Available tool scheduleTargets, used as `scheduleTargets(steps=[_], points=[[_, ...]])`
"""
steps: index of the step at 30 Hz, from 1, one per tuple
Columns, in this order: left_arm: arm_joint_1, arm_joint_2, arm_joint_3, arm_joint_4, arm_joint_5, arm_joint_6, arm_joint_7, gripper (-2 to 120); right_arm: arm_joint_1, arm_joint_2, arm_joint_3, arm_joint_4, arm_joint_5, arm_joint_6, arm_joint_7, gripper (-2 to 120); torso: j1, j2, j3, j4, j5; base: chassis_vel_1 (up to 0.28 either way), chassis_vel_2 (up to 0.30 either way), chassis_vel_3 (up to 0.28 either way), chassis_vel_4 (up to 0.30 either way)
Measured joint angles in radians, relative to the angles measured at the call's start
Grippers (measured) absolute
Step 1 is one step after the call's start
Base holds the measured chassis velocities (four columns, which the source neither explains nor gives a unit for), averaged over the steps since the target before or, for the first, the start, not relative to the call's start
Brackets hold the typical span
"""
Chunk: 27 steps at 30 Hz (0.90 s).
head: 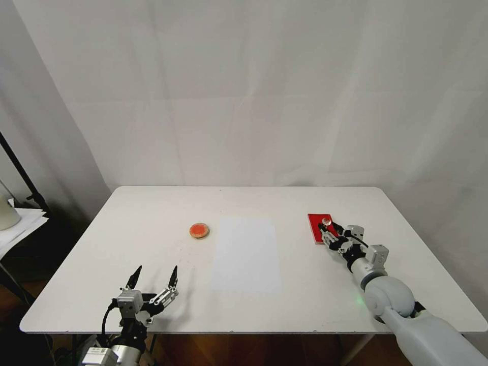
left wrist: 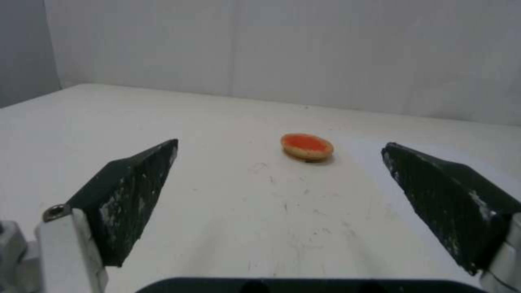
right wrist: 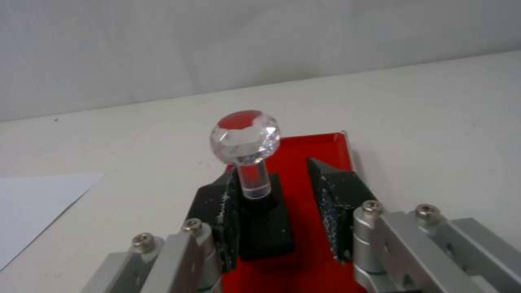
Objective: Pick up the stamp from the ink pad and place it onto another ink pad.
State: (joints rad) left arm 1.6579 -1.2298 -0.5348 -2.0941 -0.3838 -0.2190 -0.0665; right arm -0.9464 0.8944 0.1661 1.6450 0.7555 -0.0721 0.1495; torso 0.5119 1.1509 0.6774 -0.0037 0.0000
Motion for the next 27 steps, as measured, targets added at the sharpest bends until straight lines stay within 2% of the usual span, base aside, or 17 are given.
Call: scheduleTargets(steps=[1, 5, 14, 20, 25, 27], points=[[0.0, 0.0, 0.0, 0.0, 0.0, 0.0, 0.0, 100, 0.0, 0.0, 0.0, 0.0, 0.0, 0.0, 0.0, 32, 0.0, 0.0, 0.0, 0.0, 0.0, 0.0, 0.0, 0.0, 0.0], [0.0, 0.0, 0.0, 0.0, 0.0, 0.0, 0.0, 100, 0.0, 0.001, -0.014, 0.007, -0.001, 0.0, 0.0, 12, 0.0, 0.0, 0.0, 0.0, 0.0, 0.0, 0.0, 0.0, 0.0], [0.0, 0.0, 0.0, 0.0, 0.0, 0.0, 0.0, 100, 0.006, -0.006, -0.022, 0.007, -0.005, 0.0, -0.001, 10, 0.0, 0.0, 0.0, 0.0002, 0.0001, 0.0, 0.0, 0.0, 0.0], [0.0, 0.0, 0.0, 0.0, 0.0, 0.0, 0.0, 100, 0.029, -0.038, -0.02, 0.043, -0.002, -0.005, -0.007, 10, 0.0, 0.0, 0.0, -0.0001, 0.0001, 0.0, 0.0, 0.0, 0.0], [0.0, 0.0, 0.0, 0.0, 0.0, 0.0, 0.0, 100, 0.111, -0.082, -0.073, 0.094, 0.003, -0.008, -0.044, 10, 0.0, 0.0, 0.0, -0.0001, -0.0003, 0.0, 0.0, 0.0, 0.0], [0.0, 0.0, 0.0, 0.0, 0.0, 0.0, 0.0, 100, 0.19, -0.098, -0.156, 0.108, 0.007, -0.003, -0.089, 10, 0.0, 0.0, 0.0, 0.0, -0.0002, 0.0, 0.0, 0.0, 0.0]])
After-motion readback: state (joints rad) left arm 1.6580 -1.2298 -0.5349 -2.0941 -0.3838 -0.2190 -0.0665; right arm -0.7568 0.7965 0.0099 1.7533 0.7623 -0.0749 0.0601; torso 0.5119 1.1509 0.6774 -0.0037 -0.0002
